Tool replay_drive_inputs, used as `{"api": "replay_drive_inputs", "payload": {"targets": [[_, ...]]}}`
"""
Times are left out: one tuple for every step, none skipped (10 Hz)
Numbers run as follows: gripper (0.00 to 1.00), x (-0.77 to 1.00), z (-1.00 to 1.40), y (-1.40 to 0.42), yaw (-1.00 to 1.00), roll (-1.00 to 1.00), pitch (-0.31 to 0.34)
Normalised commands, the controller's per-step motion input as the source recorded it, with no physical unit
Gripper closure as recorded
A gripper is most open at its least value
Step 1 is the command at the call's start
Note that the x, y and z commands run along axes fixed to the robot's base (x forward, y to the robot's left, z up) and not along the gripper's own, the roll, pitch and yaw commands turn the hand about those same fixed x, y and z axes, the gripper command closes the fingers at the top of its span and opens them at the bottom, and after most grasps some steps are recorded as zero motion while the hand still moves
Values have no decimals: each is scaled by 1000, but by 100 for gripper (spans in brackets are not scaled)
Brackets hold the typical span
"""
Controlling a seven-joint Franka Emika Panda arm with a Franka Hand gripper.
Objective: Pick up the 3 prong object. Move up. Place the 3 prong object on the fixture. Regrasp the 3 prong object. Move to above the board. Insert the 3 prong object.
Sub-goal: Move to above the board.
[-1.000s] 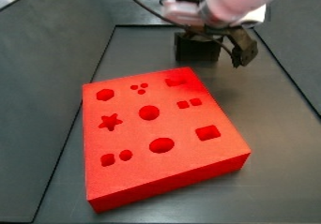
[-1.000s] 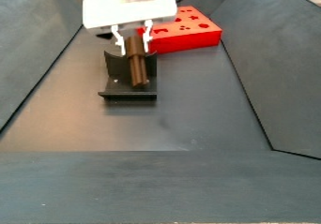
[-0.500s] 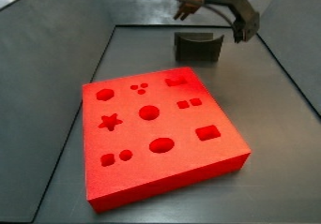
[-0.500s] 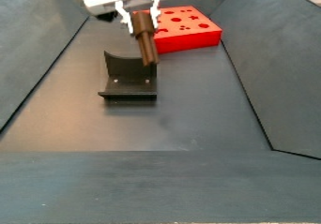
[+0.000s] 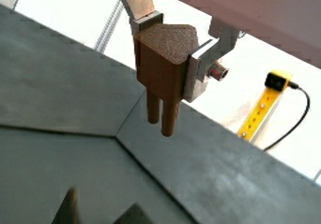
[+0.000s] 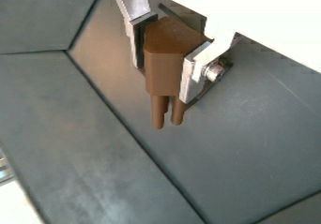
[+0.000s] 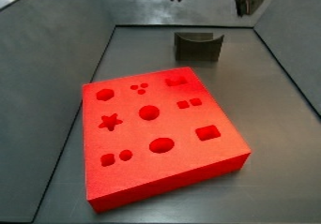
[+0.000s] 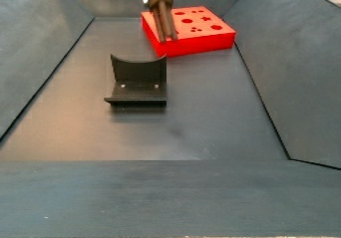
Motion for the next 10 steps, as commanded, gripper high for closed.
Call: {"api": "replay_drive_inputs", "payload": {"targets": [[100,-169,1000,5,-68,-55,-94],[100,-164,1000,6,-84,-64,-71],[100,-160,1000,7,-94,-73,-46],[100,-154,1000,10,-91,-85,-12],[100,-151,1000,11,-83,-89,12],[100,-142,994,10,-69,-88,32],[100,-109,825,6,-54,-85,51],[100,-70,593,6,-31,-81,75],[100,-49,416,2,-13,-79,88],[100,-29,244,-3,6,-77,101]]}}
